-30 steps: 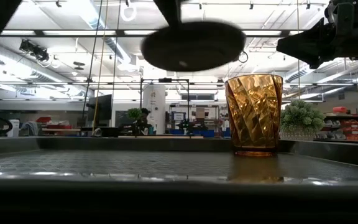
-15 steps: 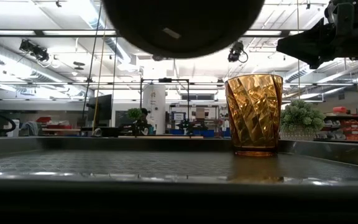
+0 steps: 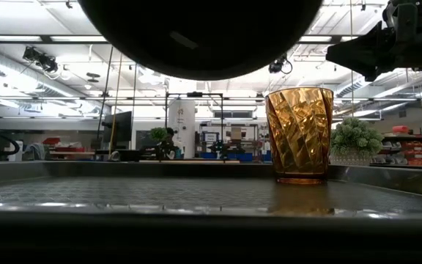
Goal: Pick and place plate/cup/fork/spoon on tray
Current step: Put the black plate on the black tray, beneath the orange cup
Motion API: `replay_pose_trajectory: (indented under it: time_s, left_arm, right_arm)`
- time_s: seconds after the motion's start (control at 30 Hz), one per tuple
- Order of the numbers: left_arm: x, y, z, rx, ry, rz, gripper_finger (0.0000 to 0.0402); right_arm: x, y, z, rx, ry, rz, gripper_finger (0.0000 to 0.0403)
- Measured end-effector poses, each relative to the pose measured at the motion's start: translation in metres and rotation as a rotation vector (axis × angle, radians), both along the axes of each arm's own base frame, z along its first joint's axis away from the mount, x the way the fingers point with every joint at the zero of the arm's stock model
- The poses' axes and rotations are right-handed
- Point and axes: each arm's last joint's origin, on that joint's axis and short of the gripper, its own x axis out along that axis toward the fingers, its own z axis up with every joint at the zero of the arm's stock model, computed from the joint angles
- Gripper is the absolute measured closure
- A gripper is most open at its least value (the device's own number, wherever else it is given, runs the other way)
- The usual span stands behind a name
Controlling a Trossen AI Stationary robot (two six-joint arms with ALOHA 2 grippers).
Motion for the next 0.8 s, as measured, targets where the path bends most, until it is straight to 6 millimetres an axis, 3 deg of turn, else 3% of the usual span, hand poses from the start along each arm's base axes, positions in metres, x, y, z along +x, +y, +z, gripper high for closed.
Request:
replay_pose_trajectory:
  time_s: [0.17,0.57,0.8]
  left_arm:
    - [0.006,-0.014,-0.016,-0.014,0.027,-0.064,0.0387]
    - [0.027,-0.023,-0.035,-0.091,0.004,-0.167,0.0387]
    - [0.045,-0.015,-0.046,-0.181,0.029,-0.263,0.0386]
  right_arm:
    - [0.0,0.0,0.0,0.0,0.0,0.0,0.0266]
    - [0.0,0.0,0.0,0.0,0.0,0.0,0.0266]
    - [0.0,0.0,0.0,0.001,-0.002,0.0,0.0266]
